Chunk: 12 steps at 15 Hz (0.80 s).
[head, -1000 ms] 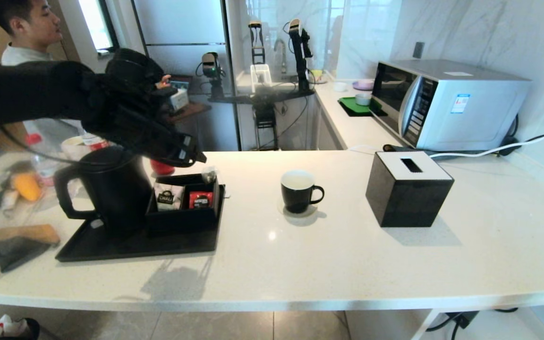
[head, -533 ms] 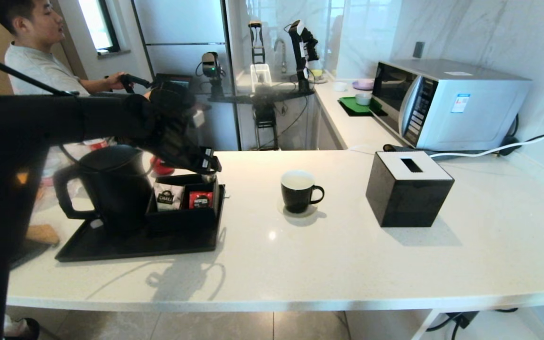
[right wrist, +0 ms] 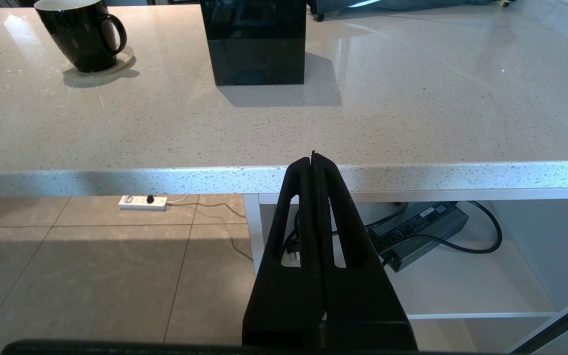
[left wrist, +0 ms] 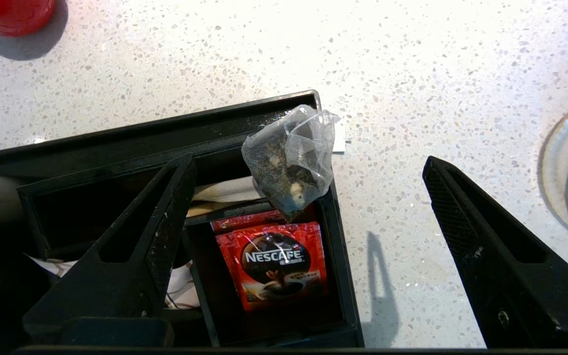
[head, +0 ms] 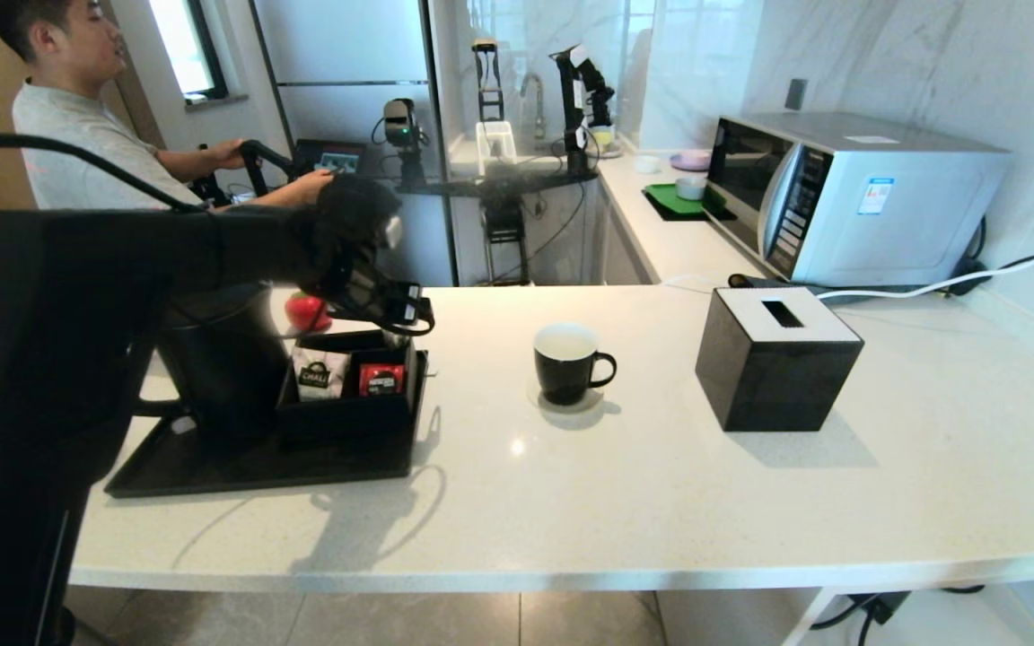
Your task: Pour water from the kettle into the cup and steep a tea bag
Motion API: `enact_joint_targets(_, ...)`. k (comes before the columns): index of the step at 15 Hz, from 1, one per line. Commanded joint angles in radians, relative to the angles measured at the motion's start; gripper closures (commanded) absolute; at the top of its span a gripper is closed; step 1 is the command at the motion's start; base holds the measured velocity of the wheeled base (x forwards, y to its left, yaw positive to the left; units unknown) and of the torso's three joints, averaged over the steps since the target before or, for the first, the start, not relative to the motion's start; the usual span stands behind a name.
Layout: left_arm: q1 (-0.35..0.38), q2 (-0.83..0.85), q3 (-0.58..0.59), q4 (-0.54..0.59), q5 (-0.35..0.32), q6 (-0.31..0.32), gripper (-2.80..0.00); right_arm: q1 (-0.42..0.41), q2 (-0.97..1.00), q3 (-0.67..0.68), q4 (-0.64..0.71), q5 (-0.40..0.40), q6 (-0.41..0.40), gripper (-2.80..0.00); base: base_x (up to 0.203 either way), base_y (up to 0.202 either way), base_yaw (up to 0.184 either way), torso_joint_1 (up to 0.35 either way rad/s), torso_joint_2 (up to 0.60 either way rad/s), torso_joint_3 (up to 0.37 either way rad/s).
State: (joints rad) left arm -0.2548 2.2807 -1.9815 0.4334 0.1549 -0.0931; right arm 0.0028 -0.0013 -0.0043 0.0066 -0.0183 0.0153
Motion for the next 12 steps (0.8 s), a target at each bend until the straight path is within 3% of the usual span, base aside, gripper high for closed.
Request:
enact_joint_targets(1,0.005,0.01,0.0,0.001,0.002,0.0,-2.8,0.0,0.001,0.0,0.0,0.0,0.0,0.0,0.0,0.0,0.0,0.0,0.0,0.0)
enact_joint_targets(12,0.016,0.033,0.0,-0.01,0.002,0.004,-2.8,0.0,0.001,0.0,0.0,0.0,0.0,0.0,0.0,0.0,0.0,0.0,0.0,0.0)
